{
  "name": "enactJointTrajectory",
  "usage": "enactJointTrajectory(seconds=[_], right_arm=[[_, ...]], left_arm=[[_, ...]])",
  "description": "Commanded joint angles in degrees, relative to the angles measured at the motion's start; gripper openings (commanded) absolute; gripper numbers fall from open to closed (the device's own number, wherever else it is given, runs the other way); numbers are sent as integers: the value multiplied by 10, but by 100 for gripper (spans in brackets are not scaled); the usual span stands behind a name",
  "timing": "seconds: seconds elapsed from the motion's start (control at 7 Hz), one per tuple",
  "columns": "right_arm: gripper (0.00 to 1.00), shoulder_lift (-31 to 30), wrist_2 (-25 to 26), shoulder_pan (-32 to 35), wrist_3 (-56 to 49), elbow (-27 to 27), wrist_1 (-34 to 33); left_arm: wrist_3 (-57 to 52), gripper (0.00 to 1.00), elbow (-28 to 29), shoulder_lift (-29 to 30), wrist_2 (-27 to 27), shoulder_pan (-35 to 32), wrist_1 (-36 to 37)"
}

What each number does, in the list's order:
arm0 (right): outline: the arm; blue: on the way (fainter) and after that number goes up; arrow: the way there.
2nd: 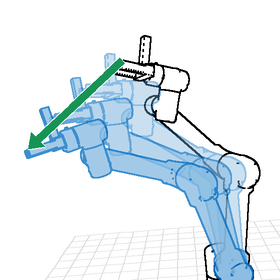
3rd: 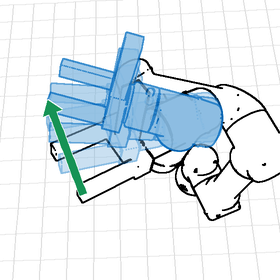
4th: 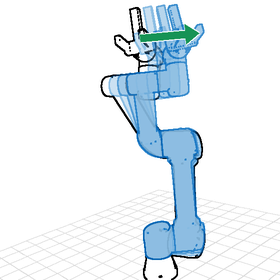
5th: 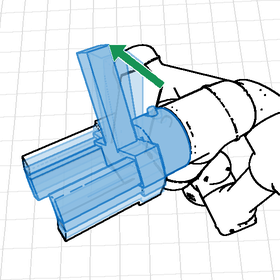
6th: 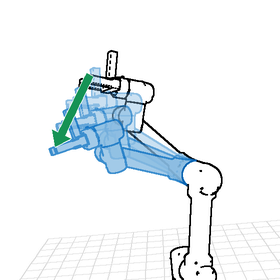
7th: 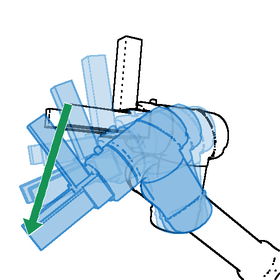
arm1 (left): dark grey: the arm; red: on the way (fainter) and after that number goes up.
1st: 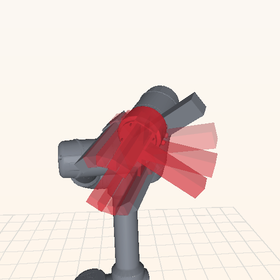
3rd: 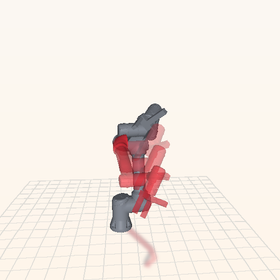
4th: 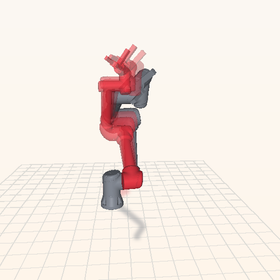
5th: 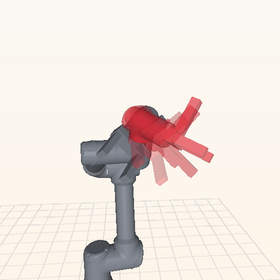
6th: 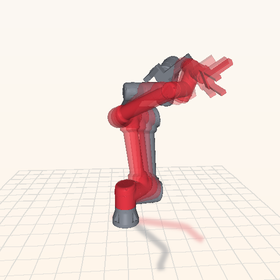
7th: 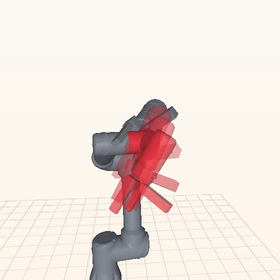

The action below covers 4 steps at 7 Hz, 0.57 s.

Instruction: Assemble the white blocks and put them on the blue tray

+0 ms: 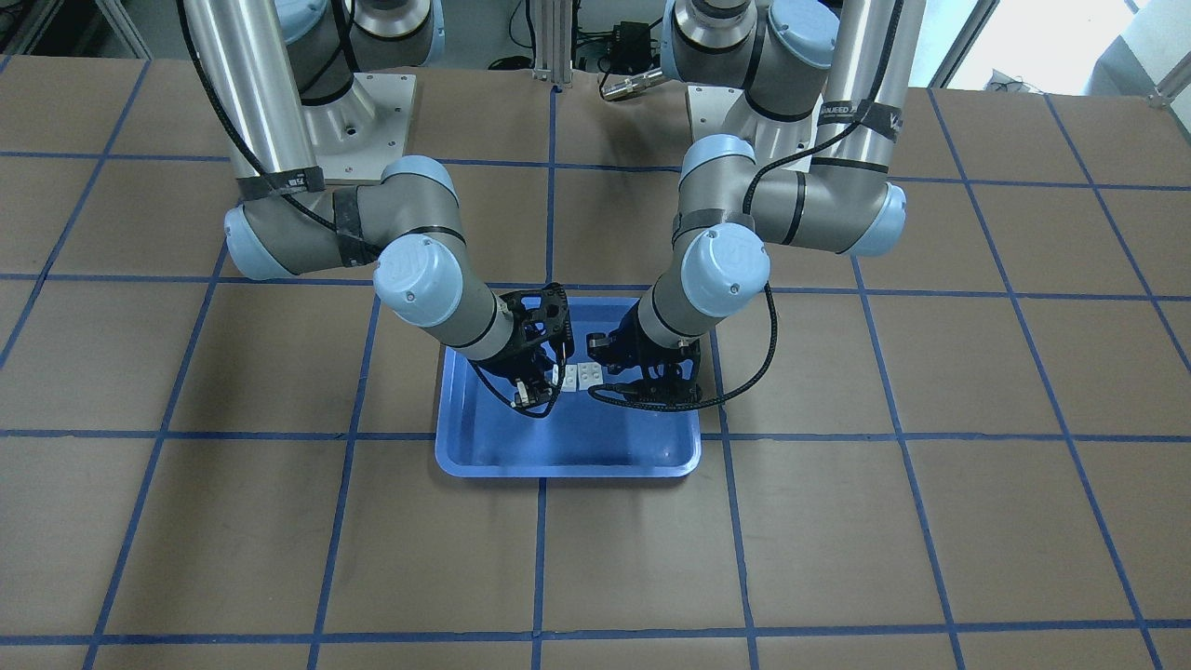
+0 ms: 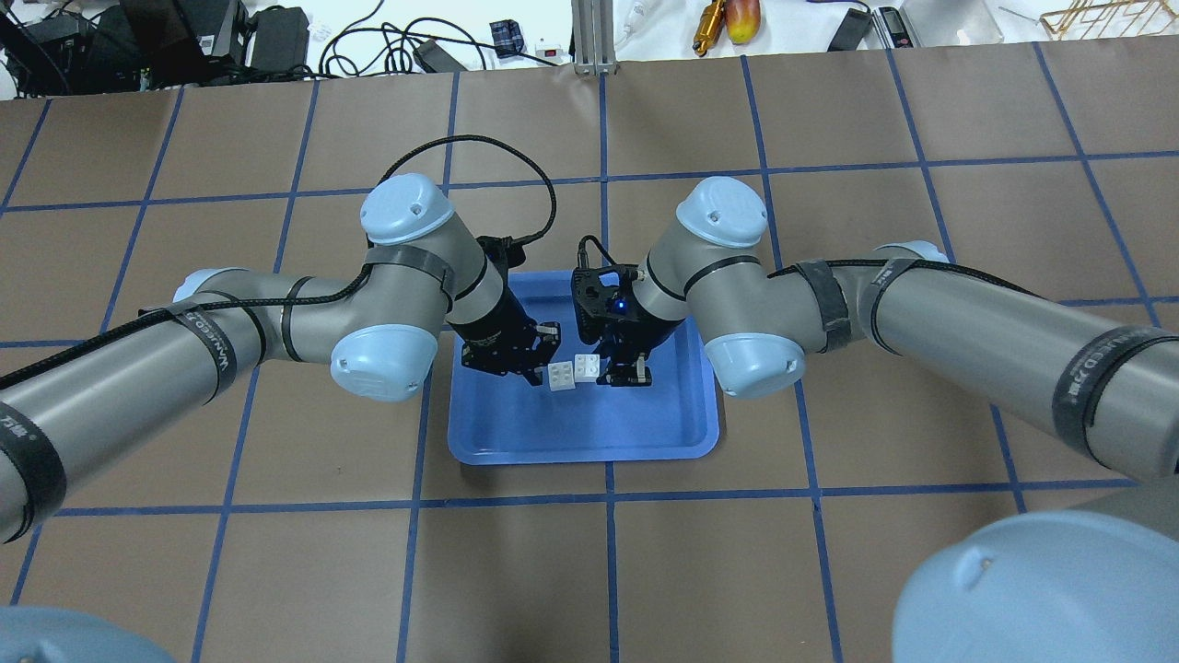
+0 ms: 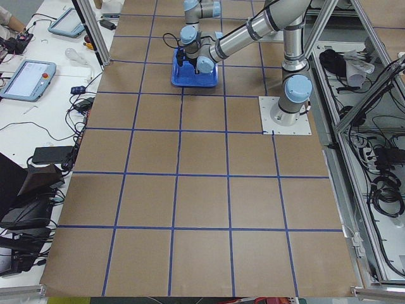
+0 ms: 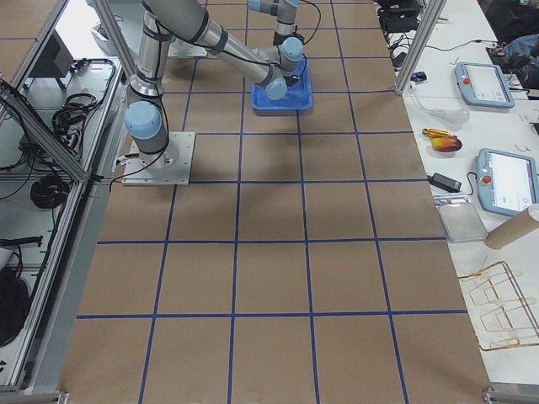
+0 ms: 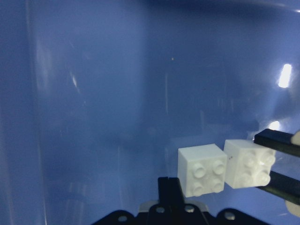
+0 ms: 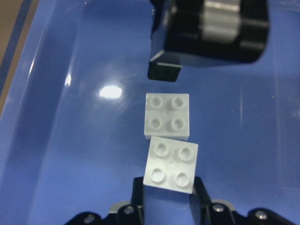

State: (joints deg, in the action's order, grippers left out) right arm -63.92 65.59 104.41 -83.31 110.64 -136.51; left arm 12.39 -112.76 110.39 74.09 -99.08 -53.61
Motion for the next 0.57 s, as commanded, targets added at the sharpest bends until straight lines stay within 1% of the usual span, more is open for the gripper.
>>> enactJointTrajectory(seconds=[0.0,0.14,0.43], right_arm=[[2,-1,-1,0,2,12,-2],[5,-1,-1,0,2,12,-3],[5,-1,-1,0,3,8,-4]], left_arm=[[0,0,0,0,1,0,-1],[-1,0,0,0,1,0,-1],[-2,0,0,0,1,0,0]])
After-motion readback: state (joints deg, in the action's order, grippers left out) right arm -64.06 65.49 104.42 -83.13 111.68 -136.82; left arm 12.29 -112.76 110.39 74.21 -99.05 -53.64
